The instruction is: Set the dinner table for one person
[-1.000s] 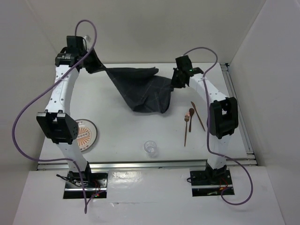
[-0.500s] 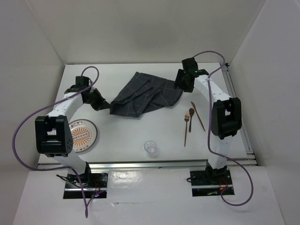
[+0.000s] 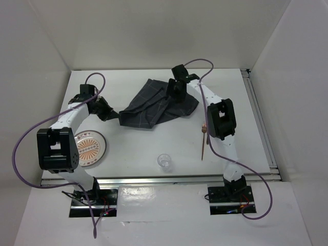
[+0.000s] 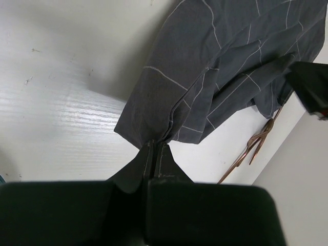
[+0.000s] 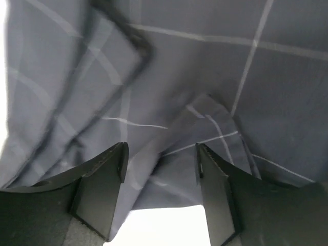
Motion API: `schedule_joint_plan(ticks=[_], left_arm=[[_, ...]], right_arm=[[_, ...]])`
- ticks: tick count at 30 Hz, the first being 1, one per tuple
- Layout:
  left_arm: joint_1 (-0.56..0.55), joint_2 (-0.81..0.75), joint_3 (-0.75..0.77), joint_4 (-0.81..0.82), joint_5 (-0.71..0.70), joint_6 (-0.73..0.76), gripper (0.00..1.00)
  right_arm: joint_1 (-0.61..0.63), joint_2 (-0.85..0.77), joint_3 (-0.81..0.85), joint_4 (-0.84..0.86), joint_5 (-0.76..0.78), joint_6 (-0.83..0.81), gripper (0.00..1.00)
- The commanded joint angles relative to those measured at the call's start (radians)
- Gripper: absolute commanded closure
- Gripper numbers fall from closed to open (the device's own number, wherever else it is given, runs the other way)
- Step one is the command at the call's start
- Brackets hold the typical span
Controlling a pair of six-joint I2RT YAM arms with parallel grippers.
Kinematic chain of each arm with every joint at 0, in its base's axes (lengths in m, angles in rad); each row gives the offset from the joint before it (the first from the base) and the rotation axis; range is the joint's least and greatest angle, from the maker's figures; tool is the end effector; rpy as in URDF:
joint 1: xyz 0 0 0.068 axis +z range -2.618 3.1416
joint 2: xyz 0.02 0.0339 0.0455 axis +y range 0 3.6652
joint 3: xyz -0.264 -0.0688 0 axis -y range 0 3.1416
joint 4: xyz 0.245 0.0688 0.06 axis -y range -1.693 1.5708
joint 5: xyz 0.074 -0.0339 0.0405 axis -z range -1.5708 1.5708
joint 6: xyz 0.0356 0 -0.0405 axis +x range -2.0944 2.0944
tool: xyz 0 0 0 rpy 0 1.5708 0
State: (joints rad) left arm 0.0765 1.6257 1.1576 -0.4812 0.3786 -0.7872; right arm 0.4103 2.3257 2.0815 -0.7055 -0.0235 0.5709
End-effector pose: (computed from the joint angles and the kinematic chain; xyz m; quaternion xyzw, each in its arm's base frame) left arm 0.3426 0.0131 0.2330 -0.3391 0.8733 -0.2724 0.2192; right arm 0.4737 0.2070 0.2156 0.0728 0.9493 0.1538 0.2642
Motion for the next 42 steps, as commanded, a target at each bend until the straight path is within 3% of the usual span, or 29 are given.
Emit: schedule_joint_plan(ticks=[1,6,9,12,13,17,20,26,29,36,42], left_arm=[[0.003,-0.040,0.027,0.020,0.006,0.019,1.00],[0.012,-0.040,0.036,0.020,0.016,0.037,1.00],[0.022,-0.040,0.036,0.010,0.025,0.037,1.00],[0.031,-0.040,0.036,0.010,0.025,0.046,1.00],[0.031,-0.040,0.036,0.010,0.034,0.046,1.00],[0.052,-0.040,0.036,-0.008,0.034,0.055,1.00],[0.075,-0.040,0.079,-0.028,0.048,0.055,1.00],[0.144,-0.073,0.324,-0.091,0.143,-0.004,1.00],[0.173,-0.121,0.428,-0.112,0.166,-0.040,1.00],[0.259,-0.332,0.448,-0.105,0.273,-0.112,1.00],[0.287,-0.435,0.517,-0.129,0.283,-0.121,1.00]], right_arm=[[-0.011,0.043,0.060,-0.077,-0.041,0.118,0.34],[-0.002,0.087,0.084,-0.109,-0.001,0.175,0.34],[0.007,0.087,0.072,-0.095,0.010,0.187,0.41],[0.007,0.096,0.072,-0.086,0.033,0.198,0.58],[0.007,0.096,0.072,-0.086,0.045,0.207,0.72],[0.007,0.040,0.072,-0.107,0.109,0.230,1.00],[0.007,-0.046,0.074,-0.107,0.158,0.221,1.00],[-0.047,-0.254,0.172,-0.126,0.204,0.164,1.00],[-0.056,-0.369,0.117,-0.117,0.220,0.152,1.00],[-0.047,-0.805,-0.171,-0.069,0.263,0.121,1.00],[-0.028,-0.989,-0.267,-0.091,0.272,0.112,1.00]])
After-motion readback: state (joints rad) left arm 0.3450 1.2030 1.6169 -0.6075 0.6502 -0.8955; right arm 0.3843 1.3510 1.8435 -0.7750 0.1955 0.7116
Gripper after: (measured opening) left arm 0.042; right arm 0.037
